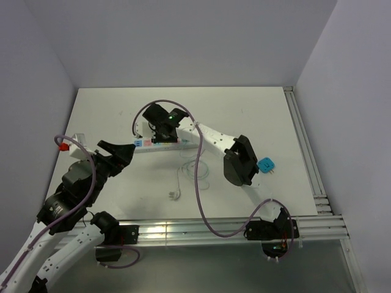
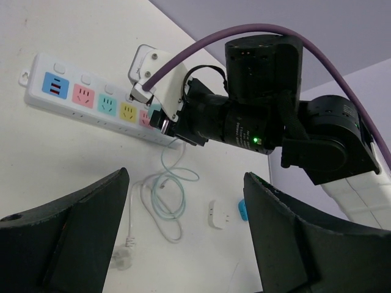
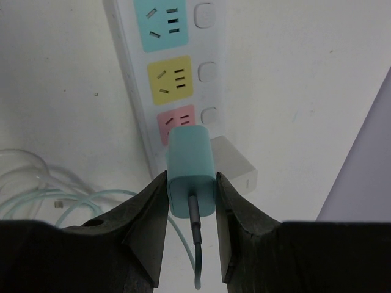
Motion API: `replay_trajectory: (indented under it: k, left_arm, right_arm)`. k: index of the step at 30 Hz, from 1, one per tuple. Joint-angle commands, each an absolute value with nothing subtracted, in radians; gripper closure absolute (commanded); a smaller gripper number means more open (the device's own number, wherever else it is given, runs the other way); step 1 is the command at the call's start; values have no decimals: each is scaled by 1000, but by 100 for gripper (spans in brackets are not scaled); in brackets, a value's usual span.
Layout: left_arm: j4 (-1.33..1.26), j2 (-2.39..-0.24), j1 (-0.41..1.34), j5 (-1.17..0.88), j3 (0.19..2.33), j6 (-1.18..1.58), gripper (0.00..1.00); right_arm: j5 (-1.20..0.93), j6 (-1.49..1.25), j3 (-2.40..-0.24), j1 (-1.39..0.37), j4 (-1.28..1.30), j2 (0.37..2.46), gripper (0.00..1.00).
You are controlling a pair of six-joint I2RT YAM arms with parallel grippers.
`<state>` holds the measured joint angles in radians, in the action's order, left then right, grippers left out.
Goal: Insert the plug
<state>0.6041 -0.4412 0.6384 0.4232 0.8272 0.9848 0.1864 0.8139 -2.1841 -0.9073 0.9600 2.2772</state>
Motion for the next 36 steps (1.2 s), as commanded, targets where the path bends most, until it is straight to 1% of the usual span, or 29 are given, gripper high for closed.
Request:
replay_trajectory:
  k: [1, 14, 19, 31, 36]
  left_arm:
    - [555, -439, 635, 417, 813, 980, 18]
    - [497, -420, 635, 382, 787, 965, 19]
    - [512, -439, 635, 387, 799, 962, 18]
    - [517, -399, 635, 413, 810, 940, 18]
    - [511, -391, 637, 416, 810, 939, 18]
  right_arm:
    - [181, 877, -2215, -890, 942, 2299, 100]
    - [196, 907, -2168, -870, 928, 2312, 100]
    - [189, 914, -2161, -868, 920, 2310, 100]
    - [175, 917, -2184, -870, 923, 2352, 100]
    - [173, 922, -2160, -870, 908, 2350, 100]
